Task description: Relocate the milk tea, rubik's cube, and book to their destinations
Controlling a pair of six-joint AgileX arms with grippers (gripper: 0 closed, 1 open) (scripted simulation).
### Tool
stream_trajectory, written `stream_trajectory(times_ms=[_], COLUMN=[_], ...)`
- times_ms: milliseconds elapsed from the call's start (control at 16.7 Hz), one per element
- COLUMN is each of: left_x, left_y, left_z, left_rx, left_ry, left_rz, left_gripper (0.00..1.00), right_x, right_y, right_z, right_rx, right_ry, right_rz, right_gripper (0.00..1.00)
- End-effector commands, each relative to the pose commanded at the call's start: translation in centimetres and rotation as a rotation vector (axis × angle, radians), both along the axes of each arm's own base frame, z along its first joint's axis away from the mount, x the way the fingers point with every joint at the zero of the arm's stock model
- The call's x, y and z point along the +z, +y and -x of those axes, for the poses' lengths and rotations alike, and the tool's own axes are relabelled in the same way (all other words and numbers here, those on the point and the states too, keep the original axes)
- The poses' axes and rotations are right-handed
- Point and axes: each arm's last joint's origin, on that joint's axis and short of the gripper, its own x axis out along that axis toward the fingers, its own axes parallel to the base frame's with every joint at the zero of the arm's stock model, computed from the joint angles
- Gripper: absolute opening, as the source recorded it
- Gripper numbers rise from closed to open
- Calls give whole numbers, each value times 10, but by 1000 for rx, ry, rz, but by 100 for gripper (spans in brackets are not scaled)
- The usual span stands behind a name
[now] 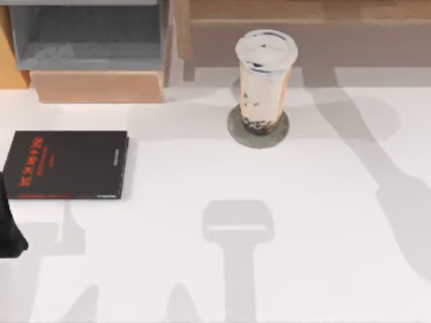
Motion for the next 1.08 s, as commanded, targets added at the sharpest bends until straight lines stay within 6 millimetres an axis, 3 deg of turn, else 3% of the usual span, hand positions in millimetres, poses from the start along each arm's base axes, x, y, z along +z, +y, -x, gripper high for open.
stream_trajectory(times_ms=[360, 660, 1080], left_x=[0, 0, 0], left_y=[0, 0, 0], left_z=[0, 0, 0], left_rx=[0, 0, 0], left_ry=[0, 0, 0], left_rz=[0, 0, 0], left_gripper=[100, 100, 100], right_x=[-10, -14, -14], right_y=[8, 8, 8], right_z=[-39, -41, -41], right_rx=[49, 53, 53], right_ry=[37, 47, 47], right_rz=[55, 66, 66], right_gripper=[0, 0, 53])
